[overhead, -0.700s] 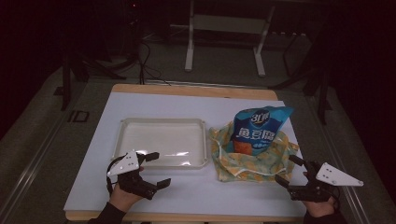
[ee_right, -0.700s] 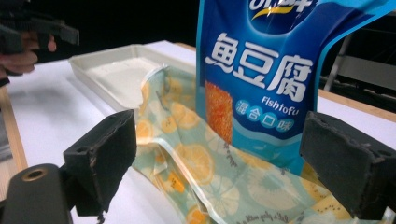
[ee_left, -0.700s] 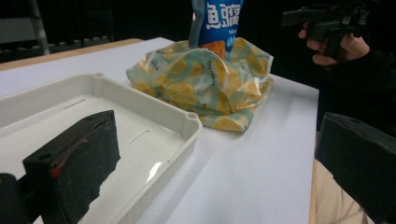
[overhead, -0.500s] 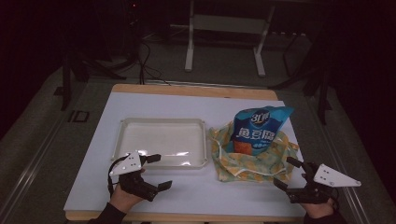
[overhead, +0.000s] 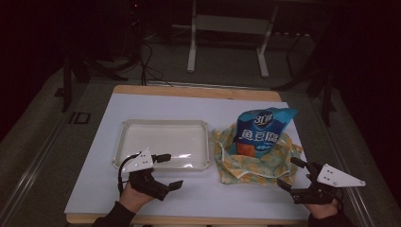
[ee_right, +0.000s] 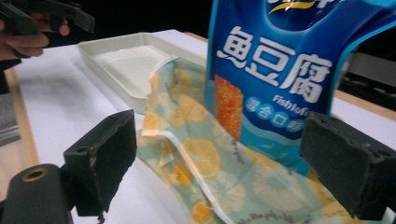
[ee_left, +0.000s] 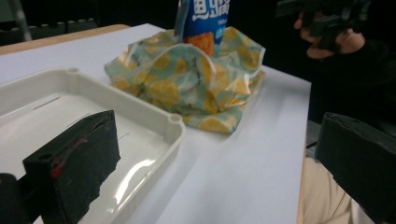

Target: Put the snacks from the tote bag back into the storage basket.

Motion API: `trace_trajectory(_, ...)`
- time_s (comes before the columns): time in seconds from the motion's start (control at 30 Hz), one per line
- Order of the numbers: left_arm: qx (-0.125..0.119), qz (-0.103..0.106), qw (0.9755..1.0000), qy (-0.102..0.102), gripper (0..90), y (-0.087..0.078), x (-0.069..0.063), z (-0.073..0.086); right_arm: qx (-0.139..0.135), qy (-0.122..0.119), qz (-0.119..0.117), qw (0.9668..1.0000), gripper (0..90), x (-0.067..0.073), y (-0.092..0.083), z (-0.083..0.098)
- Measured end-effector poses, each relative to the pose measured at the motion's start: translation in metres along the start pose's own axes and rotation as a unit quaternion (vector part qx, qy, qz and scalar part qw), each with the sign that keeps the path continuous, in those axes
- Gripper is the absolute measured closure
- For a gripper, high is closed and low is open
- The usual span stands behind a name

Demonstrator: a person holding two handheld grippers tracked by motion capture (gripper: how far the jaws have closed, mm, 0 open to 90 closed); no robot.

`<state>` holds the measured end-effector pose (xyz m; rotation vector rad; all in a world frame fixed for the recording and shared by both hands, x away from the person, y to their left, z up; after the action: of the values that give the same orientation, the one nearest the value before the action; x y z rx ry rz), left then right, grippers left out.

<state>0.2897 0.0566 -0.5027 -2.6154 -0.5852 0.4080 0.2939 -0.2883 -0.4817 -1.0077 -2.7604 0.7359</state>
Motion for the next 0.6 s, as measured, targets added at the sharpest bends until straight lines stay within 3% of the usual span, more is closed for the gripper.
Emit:
trace_trajectory(0.1,0.003,-0.003,1.0000,0.006,0.3,0.002,0.001,-0.006,0.006,-0.008,0.011,0.9999,12.7,-0.004,0.000,-0.001)
trace_trajectory(0.27,0.006,-0.009,0.9999,0.013,0.3,0.007,0.001,-0.016,0.002,-0.004,0.008,1.0000,12.6,-0.007,-0.001,-0.006)
trace_trajectory(0.6,0.011,0.000,0.9998,0.015,0.3,0.024,0.001,-0.032,-0.007,0.003,0.016,0.9998,12.5,-0.018,-0.005,-0.018)
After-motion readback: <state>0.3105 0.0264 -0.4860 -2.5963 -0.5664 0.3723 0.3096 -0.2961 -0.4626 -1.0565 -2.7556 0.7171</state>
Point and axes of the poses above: each handheld gripper's, and its own axes: y roughly forward along the jaws, z roughly out of its underside, x roughly to its left, the point moved 10 cm from there along y, roughly forward along the jaws, and after that the axes turned 10 degrees about x, right-handed, at the moved point
